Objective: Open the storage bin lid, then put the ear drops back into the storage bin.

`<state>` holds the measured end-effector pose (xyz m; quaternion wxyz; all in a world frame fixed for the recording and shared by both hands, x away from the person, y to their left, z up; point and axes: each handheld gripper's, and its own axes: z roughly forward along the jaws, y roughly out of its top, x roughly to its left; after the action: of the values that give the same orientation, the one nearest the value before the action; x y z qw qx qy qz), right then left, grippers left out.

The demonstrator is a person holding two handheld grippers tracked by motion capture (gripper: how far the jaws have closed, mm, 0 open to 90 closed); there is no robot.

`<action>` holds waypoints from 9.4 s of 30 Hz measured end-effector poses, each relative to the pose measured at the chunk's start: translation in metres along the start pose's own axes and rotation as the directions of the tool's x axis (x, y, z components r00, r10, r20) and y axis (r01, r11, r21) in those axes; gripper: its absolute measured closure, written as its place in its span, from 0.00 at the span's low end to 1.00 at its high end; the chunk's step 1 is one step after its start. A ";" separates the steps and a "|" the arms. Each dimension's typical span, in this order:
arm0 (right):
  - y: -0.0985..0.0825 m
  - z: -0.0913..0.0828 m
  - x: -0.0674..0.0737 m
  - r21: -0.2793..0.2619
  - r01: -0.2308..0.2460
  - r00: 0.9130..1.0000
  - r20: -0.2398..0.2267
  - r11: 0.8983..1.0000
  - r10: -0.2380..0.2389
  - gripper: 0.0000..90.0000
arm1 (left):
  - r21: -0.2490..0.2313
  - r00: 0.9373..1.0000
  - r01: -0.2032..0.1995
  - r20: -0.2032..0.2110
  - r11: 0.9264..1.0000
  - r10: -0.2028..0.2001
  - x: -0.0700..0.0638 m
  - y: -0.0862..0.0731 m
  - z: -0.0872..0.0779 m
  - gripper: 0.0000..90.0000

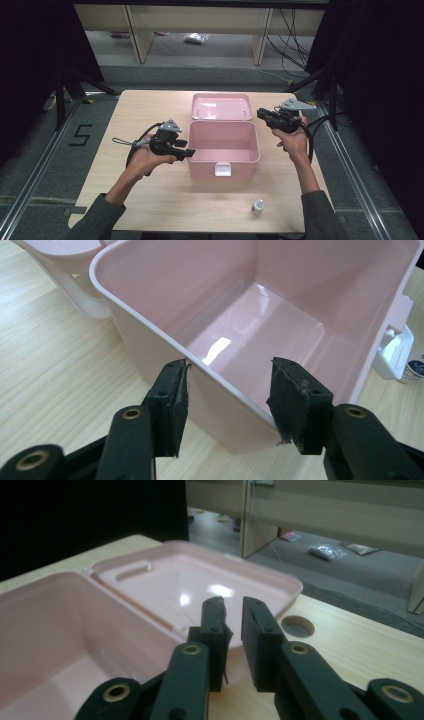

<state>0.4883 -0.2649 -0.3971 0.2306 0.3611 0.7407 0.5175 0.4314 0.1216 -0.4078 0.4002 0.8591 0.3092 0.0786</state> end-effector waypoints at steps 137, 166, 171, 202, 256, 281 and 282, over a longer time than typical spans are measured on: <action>-0.069 -0.071 0.163 0.676 0.499 0.867 -0.402 0.542 -0.296 0.50 | 0.026 1.000 0.008 -0.012 1.000 -0.008 -0.001 0.002 0.005 0.53; -0.074 -0.057 0.160 0.729 0.534 0.845 -0.457 0.428 -0.276 0.67 | 0.028 1.000 0.005 -0.023 1.000 -0.004 -0.002 0.002 0.005 0.53; -0.059 -0.065 0.162 0.710 0.533 0.845 -0.465 0.460 -0.262 0.67 | 0.029 1.000 0.003 -0.017 1.000 -0.003 -0.002 0.002 0.005 0.53; 0.047 -0.092 0.156 0.626 0.586 0.807 -0.509 0.515 -0.300 0.67 | 0.027 1.000 0.003 -0.018 1.000 -0.003 -0.002 0.002 0.005 0.53; 0.065 0.020 0.112 0.740 0.490 0.871 -0.397 0.460 -0.290 0.67 | 0.026 1.000 0.005 -0.020 1.000 -0.004 -0.003 0.002 0.005 0.54; 0.035 0.054 0.105 0.774 0.470 0.882 -0.403 0.423 -0.242 0.67 | 0.027 1.000 0.003 -0.021 1.000 -0.002 -0.003 0.002 0.005 0.54; 0.034 0.056 0.105 0.767 0.484 0.875 -0.413 0.421 -0.252 0.67 | 0.028 1.000 0.003 -0.021 1.000 -0.002 -0.003 0.002 0.005 0.53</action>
<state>0.4719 -0.1434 -0.3822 0.0418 0.1902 0.9790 0.0603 0.4324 0.1154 -0.4094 0.3851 0.8633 0.3154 0.0828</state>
